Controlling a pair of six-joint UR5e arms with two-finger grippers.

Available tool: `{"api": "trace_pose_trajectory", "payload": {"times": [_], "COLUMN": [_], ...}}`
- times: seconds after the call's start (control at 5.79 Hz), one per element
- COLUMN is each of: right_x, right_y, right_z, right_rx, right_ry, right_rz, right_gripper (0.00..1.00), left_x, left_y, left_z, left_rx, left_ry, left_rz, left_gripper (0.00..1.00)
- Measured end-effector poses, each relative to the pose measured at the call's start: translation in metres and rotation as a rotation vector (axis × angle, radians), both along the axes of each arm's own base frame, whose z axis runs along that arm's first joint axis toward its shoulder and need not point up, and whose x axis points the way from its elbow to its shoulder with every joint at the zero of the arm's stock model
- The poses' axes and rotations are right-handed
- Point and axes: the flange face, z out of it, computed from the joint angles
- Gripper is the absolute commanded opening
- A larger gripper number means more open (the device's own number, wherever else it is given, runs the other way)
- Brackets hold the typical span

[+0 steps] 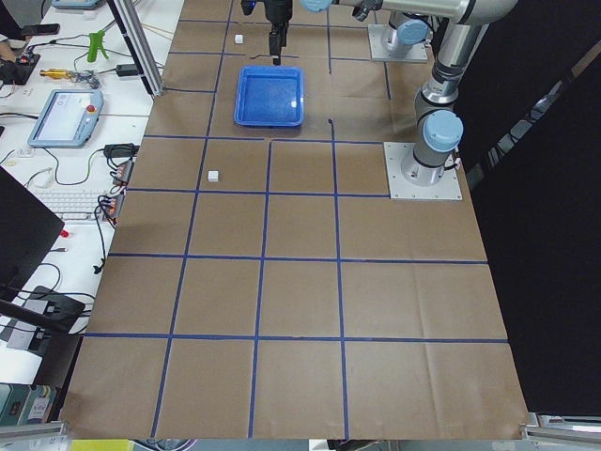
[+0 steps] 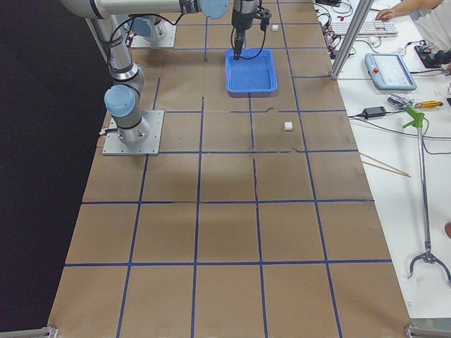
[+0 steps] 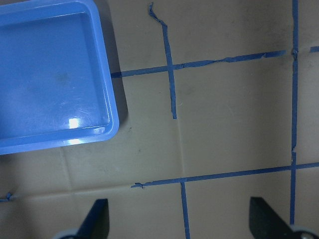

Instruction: Assemble white blocks and place on blue tray

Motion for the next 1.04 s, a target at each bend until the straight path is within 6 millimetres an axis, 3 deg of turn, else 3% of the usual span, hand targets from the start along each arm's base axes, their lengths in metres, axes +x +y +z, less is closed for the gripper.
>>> {"api": "trace_pose_trajectory", "payload": {"times": [0.35,0.52,0.69,1.04], "right_x": [0.0,0.0,0.0,0.0], "right_y": [0.0,0.0,0.0,-0.001], "right_z": [0.0,0.0,0.0,-0.001], "right_rx": [0.001,0.002,0.002,0.002], "right_ry": [0.0,0.0,0.0,-0.001], "right_rz": [-0.004,-0.005,-0.003,0.01], "right_gripper": [1.0,1.0,1.0,1.0], "left_x": [0.019,0.045,0.072,0.126], "left_y": [0.005,-0.011,-0.042,-0.12], "left_z": [0.012,-0.001,-0.03,-0.109], "left_rx": [-0.014,0.01,0.03,-0.005], "left_ry": [-0.027,-0.063,-0.073,-0.06], "left_rz": [0.025,0.065,0.092,0.069], "left_gripper": [0.99,0.99,0.99,0.99]}}
